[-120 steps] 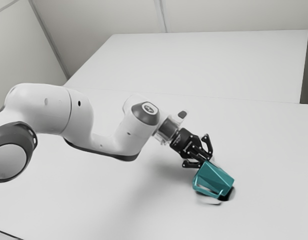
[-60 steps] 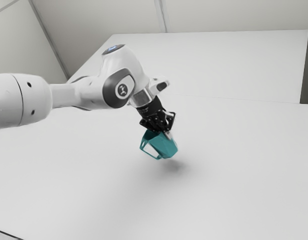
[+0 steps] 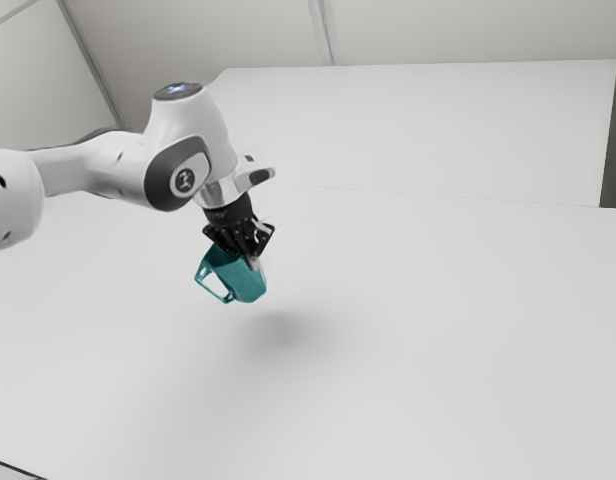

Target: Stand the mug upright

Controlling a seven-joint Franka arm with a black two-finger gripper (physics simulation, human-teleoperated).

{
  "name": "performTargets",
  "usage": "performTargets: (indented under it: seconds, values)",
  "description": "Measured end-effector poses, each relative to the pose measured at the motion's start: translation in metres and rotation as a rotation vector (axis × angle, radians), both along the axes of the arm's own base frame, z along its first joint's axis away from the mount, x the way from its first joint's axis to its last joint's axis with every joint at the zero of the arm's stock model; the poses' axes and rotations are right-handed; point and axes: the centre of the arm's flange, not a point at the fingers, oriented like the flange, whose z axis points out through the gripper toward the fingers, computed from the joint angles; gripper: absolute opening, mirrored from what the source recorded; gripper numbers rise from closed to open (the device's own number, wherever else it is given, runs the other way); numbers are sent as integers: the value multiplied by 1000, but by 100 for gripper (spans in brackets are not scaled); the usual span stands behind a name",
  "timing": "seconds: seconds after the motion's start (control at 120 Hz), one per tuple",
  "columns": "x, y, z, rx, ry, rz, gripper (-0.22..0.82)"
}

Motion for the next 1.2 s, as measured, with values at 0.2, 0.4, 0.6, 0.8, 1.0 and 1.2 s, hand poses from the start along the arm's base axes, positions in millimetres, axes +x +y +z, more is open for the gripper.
performTargets:
  seconds: [0.2, 0.4, 0.6, 0.8, 1.0, 1.2]
  values:
    - [-9, -5, -25, 15, 42, -22, -18]
    - [-6, -30, -58, 26, 74, -68, -18]
    - [-3, -9, -80, 23, 91, -27, -18]
    - [-2, -4, -88, 18, 90, -15, -8]
    - [-4, -7, -74, 8, 70, -24, 32]
    - [-9, -5, -38, -5, 24, -30, 49]
